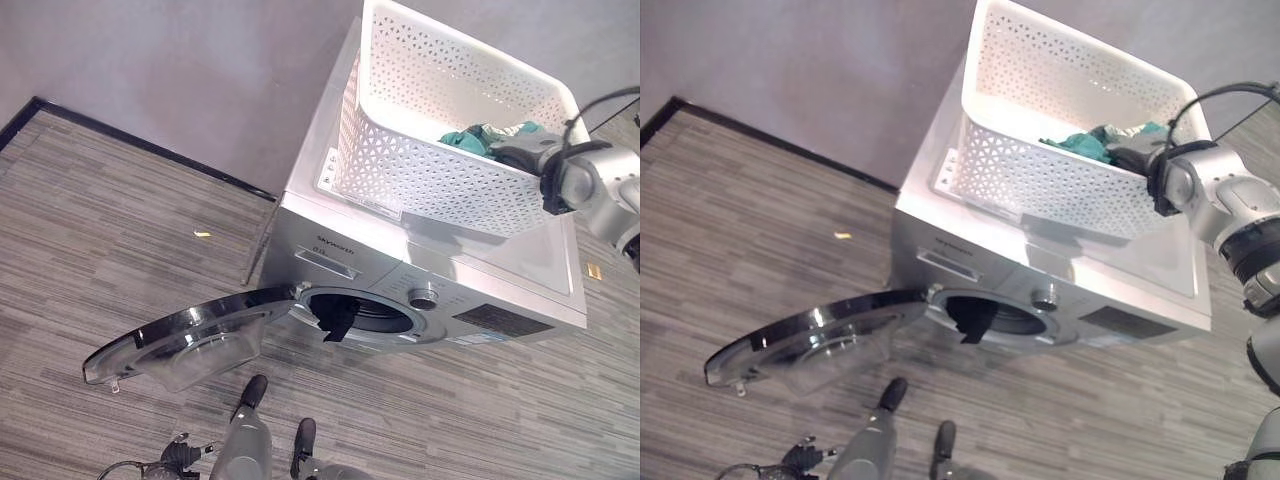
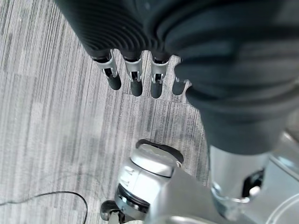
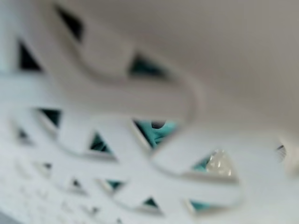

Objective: Grab the laundry basket,head to the washer,open it,put in the laundry and shut it.

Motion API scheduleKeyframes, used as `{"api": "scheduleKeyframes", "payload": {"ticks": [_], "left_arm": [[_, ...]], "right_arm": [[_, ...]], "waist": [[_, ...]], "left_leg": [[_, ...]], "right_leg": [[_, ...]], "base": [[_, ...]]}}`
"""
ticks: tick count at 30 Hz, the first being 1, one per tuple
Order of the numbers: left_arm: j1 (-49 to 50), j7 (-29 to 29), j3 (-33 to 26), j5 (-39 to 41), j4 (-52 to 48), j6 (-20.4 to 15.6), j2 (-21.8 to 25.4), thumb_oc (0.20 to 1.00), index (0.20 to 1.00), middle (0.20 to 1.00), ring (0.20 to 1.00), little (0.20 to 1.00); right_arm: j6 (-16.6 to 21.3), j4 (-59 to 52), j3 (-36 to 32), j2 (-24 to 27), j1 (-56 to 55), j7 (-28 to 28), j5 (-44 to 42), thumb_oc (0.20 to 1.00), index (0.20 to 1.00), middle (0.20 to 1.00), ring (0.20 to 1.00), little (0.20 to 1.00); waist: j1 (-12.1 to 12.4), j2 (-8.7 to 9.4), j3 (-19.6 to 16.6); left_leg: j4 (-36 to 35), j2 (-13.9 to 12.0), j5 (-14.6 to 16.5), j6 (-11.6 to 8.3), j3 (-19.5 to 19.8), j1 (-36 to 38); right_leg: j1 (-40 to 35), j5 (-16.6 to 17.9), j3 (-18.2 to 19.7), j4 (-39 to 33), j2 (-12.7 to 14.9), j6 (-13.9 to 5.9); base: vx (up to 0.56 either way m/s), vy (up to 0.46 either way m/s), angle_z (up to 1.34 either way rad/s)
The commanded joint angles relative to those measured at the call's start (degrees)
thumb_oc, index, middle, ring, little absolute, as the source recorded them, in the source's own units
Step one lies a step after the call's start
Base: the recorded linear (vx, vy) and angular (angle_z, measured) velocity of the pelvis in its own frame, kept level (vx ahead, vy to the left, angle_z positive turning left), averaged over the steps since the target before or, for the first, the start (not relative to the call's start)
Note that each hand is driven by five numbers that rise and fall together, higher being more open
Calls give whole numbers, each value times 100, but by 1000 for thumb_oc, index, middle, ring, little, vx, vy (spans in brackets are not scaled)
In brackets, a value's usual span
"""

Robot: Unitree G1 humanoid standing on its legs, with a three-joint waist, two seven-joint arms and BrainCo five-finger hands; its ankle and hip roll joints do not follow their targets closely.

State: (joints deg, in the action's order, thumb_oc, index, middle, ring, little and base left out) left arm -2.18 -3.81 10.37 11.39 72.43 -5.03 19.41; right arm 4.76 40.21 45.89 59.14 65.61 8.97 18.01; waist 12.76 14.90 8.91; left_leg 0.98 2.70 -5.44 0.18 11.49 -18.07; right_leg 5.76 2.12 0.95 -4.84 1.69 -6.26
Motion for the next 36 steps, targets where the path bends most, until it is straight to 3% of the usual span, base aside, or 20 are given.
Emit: {"api": "scheduleKeyframes", "payload": {"ticks": [1, 2, 4, 6, 7, 9, 12, 13, 17, 20, 26, 30, 33, 36], "left_arm": [[-118, -114, 211, 17, 260, -96, -12, 1000, 1000, 1000, 1000, 1000], [-118, -113, 220, 18, 262, -97, 1, 1000, 1000, 1000, 1000, 1000], [-146, -171, 315, -103, 239, -95, -19, 1000, 1000, 1000, 1000, 1000], [-148, -199, 325, -146, 246, -91, -25, 1000, 1000, 1000, 1000, 1000], [-162, -262, 430, -234, 239, -88, -40, 1000, 1000, 1000, 1000, 1000], [-164, -358, 441, -257, 275, -72, -34, 1000, 1000, 1000, 1000, 1000], [-128, -412, 432, -240, 263, -60, -25, 1000, 1000, 1000, 1000, 1000], [-100, -472, 443, -191, 316, -39, -55, 1000, 1000, 1000, 1000, 1000], [-14, -545, 363, 51, 300, -46, -61, 1000, 1000, 1000, 1000, 1000], [-4, -676, 427, 219, 292, -39, -90, 1000, 1000, 1000, 1000, 1000], [-42, -807, 672, 296, 150, -10, -111, 1000, 1000, 1000, 1000, 1000], [-69, -754, 1004, 655, -748, -152, 79, 1000, 1000, 1000, 1000, 1000], [-49, -660, 1235, 696, -1441, -137, 268, 1000, 1000, 1000, 1000, 1000], [97, -136, 1409, 1403, -3215, -152, 899, 1000, 1000, 1000, 1000, 1000]], "right_arm": [[-131, 456, -879, -200, 113, -1089, -1267, 200, 200, 200, 200, 200], [-132, 446, -906, -197, 85, -1092, -1267, 200, 200, 200, 200, 200], [-105, 493, -1915, -429, 23, -1752, -1955, 200, 200, 200, 200, 200], [-72, 513, -2195, -478, 26, -1976, -2225, 200, 200, 200, 200, 200], [107, 659, -2726, -764, -16, -2386, -2785, 200, 200, 200, 200, 200], [327, 598, -3110, -991, 63, -2612, -3484, 200, 200, 200, 200, 200], [426, 522, -3258, -1136, 89, -2617, -3942, 200, 200, 200, 200, 200], [647, 426, -3497, -1447, 148, -2759, -4575, 200, 200, 200, 200, 200], [822, 253, -3570, -1775, 238, -2712, -5218, 200, 200, 200, 200, 200], [1229, 200, -3859, -2384, 578, -2945, -6179, 200, 200, 200, 200, 200], [1625, 48, -4127, -2988, 1135, -3345, -6730, 200, 200, 200, 200, 200], [1928, 107, -4248, -3234, 1779, -3611, -7025, 200, 200, 200, 200, 200], [1932, 367, -4197, -3180, 2159, -3656, -7103, 200, 200, 200, 200, 200], [1791, 1004, -3823, -3026, 2876, -3584, -7307, 200, 200, 200, 200, 200]], "waist": [[127, -63, 16], [136, -51, 18], [141, -169, -98], [143, -199, -138], [192, -261, -203], [206, -328, -314], [195, -366, -379], [192, -413, -449], [172, -448, -542], [182, -507, -678], [199, -575, -865], [309, -667, -1062], [369, -695, -1126], [518, -761, -1247]], "left_leg": [[-420, 38, 97, 73, 469, 133], [-421, 39, 100, 73, 470, 138], [-431, 43, 129, 106, 472, 200], [-430, 44, 134, 115, 469, 214], [-431, 74, 147, 128, 507, 253], [-459, 95, 156, 132, 499, 330], [-464, 93, 158, 128, 488, 371], [-473, 77, 166, 129, 454, 418], [-477, 65, 188, 135, 390, 512], [-489, 44, 208, 134, 350, 632], [-498, 72, 228, 126, 368, 764], [-498, 138, 223, 107, 463, 856], [-498, 171, 211, 85, 549, 883], [-469, 229, 128, 57, 670, 850]], "right_leg": [[-521, 426, -146, 223, 494, -426], [-526, 422, -148, 225, 495, -425], [-573, 270, -180, 202, 499, -400], [-595, 253, -190, 198, 508, -399], [-648, 165, -251, 186, 516, -383], [-699, 124, -286, 170, 531, -376], [-729, 88, -306, 149, 537, -363], [-755, 43, -320, 125, 545, -360], [-795, 65, -301, 106, 555, -353], [-866, 32, -259, 119, 552, -333], [-975, -60, -283, 136, 549, -314], [-1107, -135, -415, 154, 576, -309], [-1163, -214, -522, 149, 574, -306], [-1220, -197, -692, 149, 589, -326]], "base": [[0, 0, 0], [0, 0, 0], [0, 0, 0], [0, 0, 0], [0, 0, 0], [7, -7, 2], [1, -6, 3], [0, 0, 0], [9, -8, -6], [9, -19, -5], [11, -11, 0], [27, -19, 10], [6, -9, 17], [-34, -7, 20]]}}
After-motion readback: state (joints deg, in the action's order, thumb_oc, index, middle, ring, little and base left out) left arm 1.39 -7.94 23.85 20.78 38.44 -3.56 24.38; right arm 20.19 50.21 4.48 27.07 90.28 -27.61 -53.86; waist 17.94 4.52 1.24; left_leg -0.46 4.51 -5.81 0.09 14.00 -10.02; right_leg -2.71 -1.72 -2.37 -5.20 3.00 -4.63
